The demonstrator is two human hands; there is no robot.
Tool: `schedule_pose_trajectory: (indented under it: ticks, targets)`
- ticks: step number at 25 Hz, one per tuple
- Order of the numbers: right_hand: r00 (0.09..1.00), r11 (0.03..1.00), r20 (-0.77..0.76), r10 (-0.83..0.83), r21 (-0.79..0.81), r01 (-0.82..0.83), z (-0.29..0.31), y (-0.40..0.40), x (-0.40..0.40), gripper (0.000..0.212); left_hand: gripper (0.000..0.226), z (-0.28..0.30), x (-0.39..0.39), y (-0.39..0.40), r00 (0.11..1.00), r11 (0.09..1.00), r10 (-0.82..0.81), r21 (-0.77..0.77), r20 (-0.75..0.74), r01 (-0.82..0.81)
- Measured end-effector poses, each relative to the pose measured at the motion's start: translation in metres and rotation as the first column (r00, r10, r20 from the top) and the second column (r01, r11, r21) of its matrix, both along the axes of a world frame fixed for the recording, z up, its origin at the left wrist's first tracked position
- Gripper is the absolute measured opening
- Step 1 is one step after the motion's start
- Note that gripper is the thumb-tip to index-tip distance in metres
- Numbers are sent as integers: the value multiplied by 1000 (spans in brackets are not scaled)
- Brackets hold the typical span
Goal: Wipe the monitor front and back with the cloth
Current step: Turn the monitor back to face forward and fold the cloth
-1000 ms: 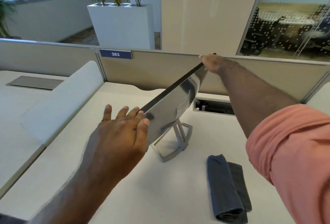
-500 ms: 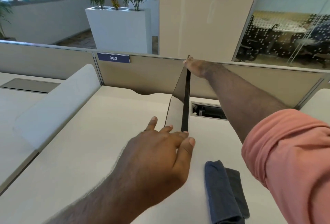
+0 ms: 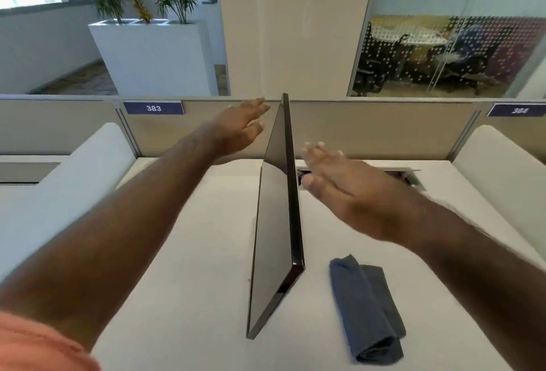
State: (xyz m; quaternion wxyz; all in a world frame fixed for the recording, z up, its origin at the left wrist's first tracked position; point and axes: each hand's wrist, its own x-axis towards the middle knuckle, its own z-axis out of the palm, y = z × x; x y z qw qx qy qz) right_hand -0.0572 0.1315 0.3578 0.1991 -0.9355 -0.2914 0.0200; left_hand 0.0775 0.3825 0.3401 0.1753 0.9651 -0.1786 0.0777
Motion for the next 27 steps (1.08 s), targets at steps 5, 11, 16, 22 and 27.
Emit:
schedule_pose_trajectory:
  ticks: [5,11,16,22,27]
  targets:
    - [997,989,-71,5,-149,-16,-14,28,-50,62,96,0,69,-15,993,944,-83,312,-85,105]
    - [983,971,-142,-120,-222,87,-18,41,-54,73,91,-10,107,-25,993,916,-111,385,-33,115]
    - [971,942,-131,-198,-299,151,-12,46,-58,87,88,-18,116,-23,991,908,-133,400,2,121]
    - [948,881,-119,-296,-418,223,-13,43,-47,69,80,-19,109,-17,997,918,-69,394,27,53]
    - [911,829,-49,-410,-436,350,-21,30,-32,73,69,-17,95,-16,996,912,2,408,93,-40]
